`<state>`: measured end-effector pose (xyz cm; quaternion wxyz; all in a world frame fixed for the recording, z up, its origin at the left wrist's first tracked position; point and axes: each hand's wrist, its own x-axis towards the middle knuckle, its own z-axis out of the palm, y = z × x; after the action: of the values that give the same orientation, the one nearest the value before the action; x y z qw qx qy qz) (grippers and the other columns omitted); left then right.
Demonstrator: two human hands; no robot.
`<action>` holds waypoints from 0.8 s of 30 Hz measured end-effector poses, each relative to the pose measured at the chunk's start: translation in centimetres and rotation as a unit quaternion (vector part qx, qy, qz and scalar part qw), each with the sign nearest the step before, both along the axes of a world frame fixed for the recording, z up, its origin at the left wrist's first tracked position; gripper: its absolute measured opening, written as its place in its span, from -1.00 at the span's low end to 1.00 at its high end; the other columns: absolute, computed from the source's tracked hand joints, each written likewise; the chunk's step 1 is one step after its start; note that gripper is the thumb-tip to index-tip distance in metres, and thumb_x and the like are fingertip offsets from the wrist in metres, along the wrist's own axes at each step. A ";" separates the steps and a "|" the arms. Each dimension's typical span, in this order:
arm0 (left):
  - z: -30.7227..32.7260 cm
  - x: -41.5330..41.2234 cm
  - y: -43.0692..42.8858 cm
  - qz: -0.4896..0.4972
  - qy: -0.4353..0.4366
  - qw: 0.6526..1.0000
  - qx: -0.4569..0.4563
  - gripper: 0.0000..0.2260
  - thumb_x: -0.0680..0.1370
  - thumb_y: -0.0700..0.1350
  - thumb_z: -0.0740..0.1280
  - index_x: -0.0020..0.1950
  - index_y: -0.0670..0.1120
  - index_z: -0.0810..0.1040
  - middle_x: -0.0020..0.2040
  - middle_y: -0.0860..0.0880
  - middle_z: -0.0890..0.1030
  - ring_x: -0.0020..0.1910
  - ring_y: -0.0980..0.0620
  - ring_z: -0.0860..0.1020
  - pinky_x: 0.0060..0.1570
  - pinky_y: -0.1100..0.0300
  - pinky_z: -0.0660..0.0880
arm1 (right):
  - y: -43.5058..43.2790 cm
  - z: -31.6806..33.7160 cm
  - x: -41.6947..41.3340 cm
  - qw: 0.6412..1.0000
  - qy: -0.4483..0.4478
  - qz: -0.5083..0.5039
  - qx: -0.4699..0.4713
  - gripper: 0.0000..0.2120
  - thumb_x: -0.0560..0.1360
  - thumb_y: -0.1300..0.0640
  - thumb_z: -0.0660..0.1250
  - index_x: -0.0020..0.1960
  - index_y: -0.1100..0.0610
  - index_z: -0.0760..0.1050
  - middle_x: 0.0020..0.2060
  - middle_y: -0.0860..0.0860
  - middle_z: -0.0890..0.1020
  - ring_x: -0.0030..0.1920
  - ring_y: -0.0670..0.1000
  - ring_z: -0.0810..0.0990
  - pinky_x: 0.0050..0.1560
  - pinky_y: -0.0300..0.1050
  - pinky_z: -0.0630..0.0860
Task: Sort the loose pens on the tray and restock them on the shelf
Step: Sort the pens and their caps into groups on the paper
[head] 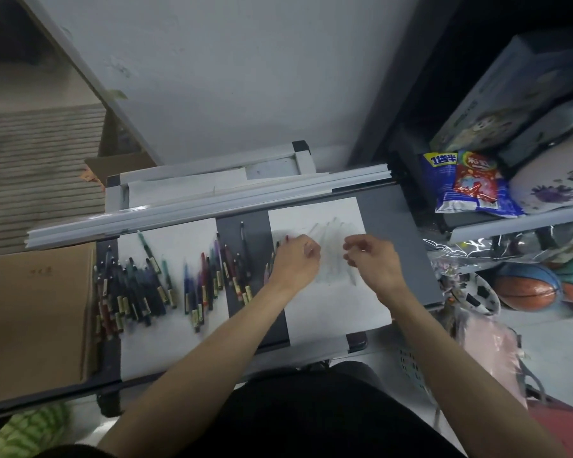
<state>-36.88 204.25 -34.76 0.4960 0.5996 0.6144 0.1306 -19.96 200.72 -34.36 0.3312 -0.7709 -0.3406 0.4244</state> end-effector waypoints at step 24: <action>-2.1 3.1 -1.4 -0.142 0.127 0.965 0.178 -0.32 0.51 -0.42 0.35 0.57 0.03 0.34 0.53 -0.06 0.30 0.42 -0.13 0.38 0.16 0.01 0.59 | -0.4 -2.7 2.1 0.936 -0.243 0.240 0.085 -0.72 0.58 0.27 0.38 0.28 0.13 0.59 0.23 0.03 0.62 0.21 0.06 0.57 0.28 -0.12 0.51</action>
<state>-33.78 202.89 -36.88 0.3130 0.7708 0.5477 0.0888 -17.90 200.31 -37.04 0.1913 -0.7149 -0.6202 0.2601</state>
